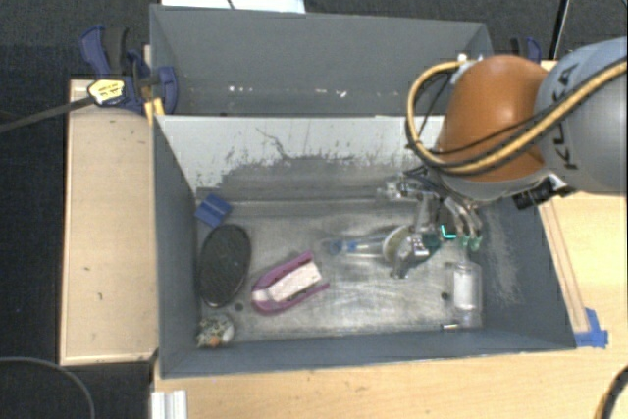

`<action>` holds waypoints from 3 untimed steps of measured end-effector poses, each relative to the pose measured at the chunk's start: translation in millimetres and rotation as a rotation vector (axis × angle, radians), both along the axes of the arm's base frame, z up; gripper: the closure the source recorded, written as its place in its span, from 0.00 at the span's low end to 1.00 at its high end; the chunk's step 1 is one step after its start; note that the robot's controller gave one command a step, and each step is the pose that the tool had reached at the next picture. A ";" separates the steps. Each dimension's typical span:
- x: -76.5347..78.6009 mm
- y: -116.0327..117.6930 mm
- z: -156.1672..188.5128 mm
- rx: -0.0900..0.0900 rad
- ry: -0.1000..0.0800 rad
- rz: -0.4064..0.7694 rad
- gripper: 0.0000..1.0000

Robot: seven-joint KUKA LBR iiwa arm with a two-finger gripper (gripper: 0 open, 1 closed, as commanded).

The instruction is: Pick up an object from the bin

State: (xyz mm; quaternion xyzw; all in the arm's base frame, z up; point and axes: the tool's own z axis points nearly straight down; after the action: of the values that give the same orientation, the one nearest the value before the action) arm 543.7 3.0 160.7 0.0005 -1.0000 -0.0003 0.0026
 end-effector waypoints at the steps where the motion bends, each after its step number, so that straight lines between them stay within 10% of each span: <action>1: 27.8 -33.5 -83.6 -0.001 0.002 -0.116 0.00; 2: 29.1 -32.4 -80.1 -0.001 -0.004 -0.114 1.00; 3: 40.7 -25.2 24.5 0.000 -0.016 -0.139 1.00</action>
Offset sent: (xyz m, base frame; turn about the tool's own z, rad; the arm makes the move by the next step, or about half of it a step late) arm 0.0289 -0.0324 -0.0803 0.1157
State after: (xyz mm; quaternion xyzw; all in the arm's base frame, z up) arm 584.4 -22.2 185.3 -0.0691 -0.9976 -0.0005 -0.0056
